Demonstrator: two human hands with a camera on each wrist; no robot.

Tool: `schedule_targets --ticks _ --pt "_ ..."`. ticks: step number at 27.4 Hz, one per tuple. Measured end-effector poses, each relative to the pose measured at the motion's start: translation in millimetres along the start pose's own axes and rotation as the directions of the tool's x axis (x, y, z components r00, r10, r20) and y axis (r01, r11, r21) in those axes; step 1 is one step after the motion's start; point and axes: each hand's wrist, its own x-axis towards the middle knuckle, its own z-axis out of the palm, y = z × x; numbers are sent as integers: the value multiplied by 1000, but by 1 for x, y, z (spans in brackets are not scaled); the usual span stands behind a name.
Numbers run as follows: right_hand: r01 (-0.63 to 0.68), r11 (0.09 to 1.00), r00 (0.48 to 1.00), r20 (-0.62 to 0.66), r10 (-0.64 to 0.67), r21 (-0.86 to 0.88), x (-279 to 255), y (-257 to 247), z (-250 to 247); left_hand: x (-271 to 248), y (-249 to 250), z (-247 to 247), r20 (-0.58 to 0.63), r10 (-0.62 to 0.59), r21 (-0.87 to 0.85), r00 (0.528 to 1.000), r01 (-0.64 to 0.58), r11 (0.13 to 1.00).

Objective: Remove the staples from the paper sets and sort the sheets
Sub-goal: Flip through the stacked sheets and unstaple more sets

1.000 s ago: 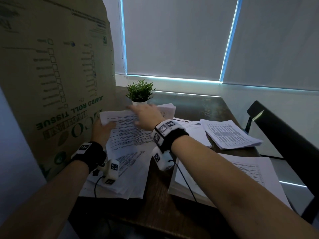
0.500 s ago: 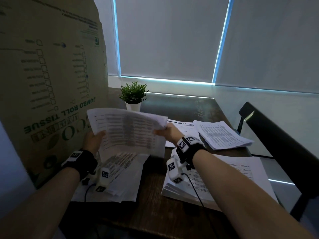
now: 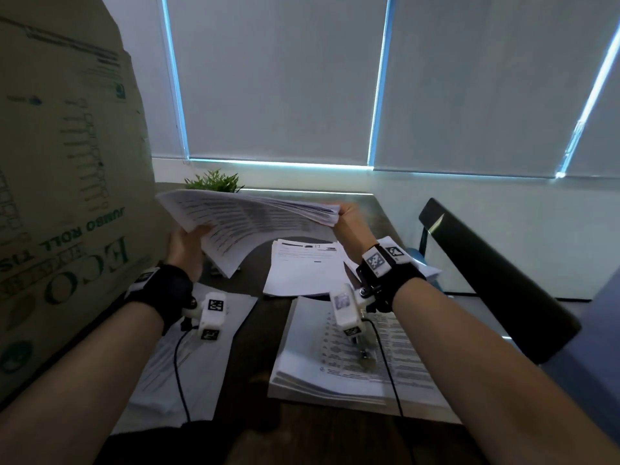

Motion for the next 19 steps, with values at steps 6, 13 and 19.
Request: schedule_targets --ticks 6,13,19 --pt "-18 998 996 -90 12 -63 17 11 -41 8 -6 51 39 45 19 998 -46 999" --pt "-577 816 806 -182 563 -27 8 30 -74 43 -32 115 -280 -43 -129 959 6 992" --pt "-685 669 728 234 645 289 15 74 -30 38 -89 166 -256 -216 -156 942 180 971"
